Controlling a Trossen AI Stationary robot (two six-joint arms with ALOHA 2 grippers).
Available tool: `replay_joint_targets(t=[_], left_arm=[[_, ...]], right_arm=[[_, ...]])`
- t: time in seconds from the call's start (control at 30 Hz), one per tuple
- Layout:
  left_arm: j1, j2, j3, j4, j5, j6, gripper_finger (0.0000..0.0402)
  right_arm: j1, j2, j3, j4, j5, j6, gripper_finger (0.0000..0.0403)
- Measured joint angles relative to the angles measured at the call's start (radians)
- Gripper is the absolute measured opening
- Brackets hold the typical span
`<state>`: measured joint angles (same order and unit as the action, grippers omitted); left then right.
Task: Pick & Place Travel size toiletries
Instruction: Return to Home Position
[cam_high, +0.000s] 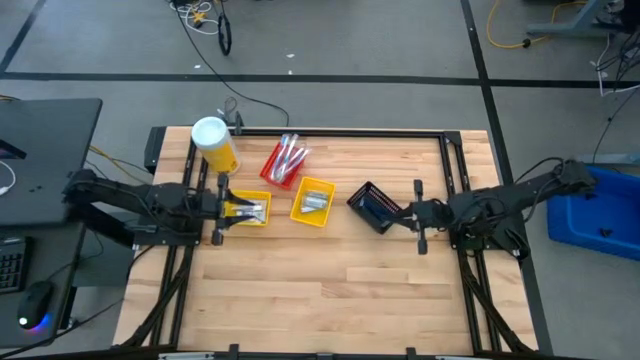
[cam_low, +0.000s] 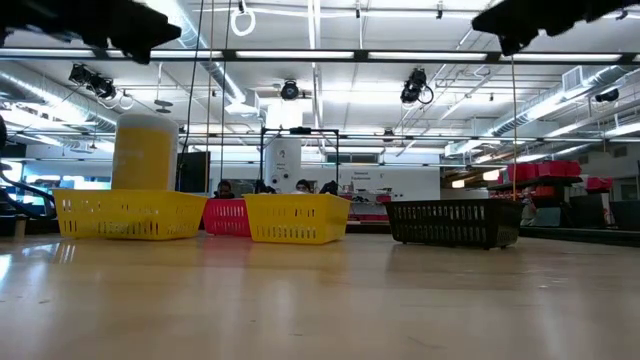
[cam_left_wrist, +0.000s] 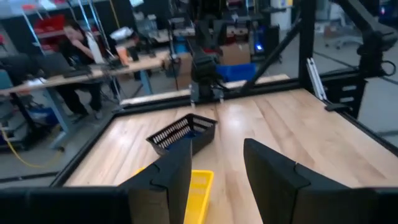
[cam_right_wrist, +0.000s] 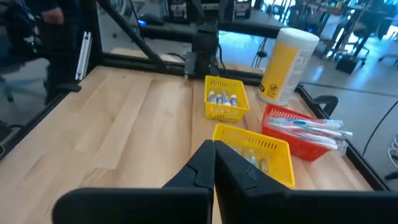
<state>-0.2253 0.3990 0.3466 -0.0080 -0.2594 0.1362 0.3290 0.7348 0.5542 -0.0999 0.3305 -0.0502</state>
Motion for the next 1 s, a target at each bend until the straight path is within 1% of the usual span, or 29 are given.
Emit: replay_joint_targets(t=[0.07, 0.13, 0.23, 0.43, 0.57, 0.67, 0.83, 0.9, 1.0], left_arm=[[0.000, -0.049, -0.055, 0.036, -0.011, 0.003, 0.0153], [0.000, -0.102, -0.098, 0.035, -0.027, 0.004, 0.0153], [0.000, -0.174, -0.138, 0.043, -0.035, 0.032, 0.0153], [0.000, -0.315, -0.190, 0.043, 0.039, 0.070, 0.0153], [0.000, -0.392, -0.235, 0.038, 0.043, 0.070, 0.0153], [0.001, -0.398, -0.275, 0.056, 0.033, 0.071, 0.0153], [0.001, -0.398, -0.328, 0.089, 0.007, 0.059, 0.0153], [0.001, -0.396, -0.337, 0.110, 0.007, 0.059, 0.0153], [0.001, -0.392, -0.337, 0.096, 0.009, 0.039, 0.0153]], right_arm=[[0.000, -0.064, -0.058, 0.017, 0.000, -0.002, 0.0006], [0.000, -0.126, -0.104, 0.039, 0.000, -0.002, 0.0006], [0.000, -0.221, -0.160, 0.037, 0.000, 0.000, 0.0006], [0.000, -0.411, -0.243, 0.025, -0.001, -0.040, 0.0007], [0.000, -0.532, -0.282, -0.025, 0.000, -0.055, 0.0007], [0.000, -0.616, -0.312, -0.049, -0.001, -0.054, 0.0007], [0.000, -0.731, -0.336, -0.144, -0.001, -0.040, 0.0007], [0.000, -0.734, -0.337, -0.160, -0.002, -0.029, 0.0007], [0.000, -0.734, -0.337, -0.183, -0.023, -0.021, 0.0007]])
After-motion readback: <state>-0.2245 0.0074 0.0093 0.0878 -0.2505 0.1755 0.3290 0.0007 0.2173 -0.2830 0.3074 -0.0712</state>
